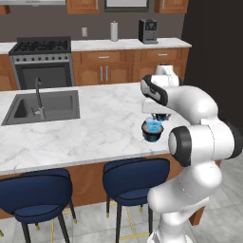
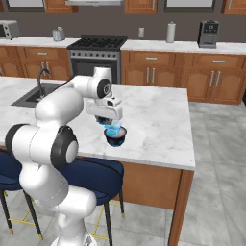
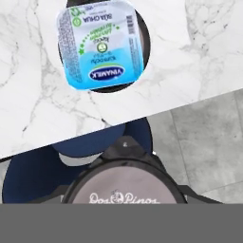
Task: Stack the yogurt containers by placing the smaller containers on top of the larger containers.
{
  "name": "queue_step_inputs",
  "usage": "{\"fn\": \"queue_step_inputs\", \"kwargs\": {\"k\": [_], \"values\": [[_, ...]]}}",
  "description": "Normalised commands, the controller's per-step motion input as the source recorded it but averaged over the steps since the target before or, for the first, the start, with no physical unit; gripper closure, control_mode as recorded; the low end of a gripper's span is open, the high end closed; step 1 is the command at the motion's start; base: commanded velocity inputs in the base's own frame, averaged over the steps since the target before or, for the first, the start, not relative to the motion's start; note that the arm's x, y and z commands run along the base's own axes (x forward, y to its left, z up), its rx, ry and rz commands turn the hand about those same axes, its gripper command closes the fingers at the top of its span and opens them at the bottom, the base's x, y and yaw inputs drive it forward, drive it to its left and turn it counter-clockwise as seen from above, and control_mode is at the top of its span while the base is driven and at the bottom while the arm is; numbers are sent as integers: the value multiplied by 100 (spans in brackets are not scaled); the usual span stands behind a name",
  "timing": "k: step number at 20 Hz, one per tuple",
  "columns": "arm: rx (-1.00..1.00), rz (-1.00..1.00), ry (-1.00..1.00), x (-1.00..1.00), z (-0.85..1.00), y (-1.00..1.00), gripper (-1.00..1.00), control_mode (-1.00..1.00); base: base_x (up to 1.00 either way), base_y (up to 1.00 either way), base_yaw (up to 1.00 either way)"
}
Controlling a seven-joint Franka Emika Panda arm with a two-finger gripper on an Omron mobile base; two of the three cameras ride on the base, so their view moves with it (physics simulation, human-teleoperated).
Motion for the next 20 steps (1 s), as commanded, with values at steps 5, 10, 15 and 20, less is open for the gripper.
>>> {"fn": "queue_step_inputs", "kwargs": {"k": [5, 10, 15, 20], "values": [[0, 0, 1, 27, -10, 0, 100, -100, 0, 0, 0], [0, 0, 0, 26, -7, 0, 100, -100, 0, 0, 0], [0, 0, 0, 22, -12, 0, 100, -100, 0, 0, 0], [0, 0, 0, 24, -14, 0, 100, -100, 0, 0, 0]]}}
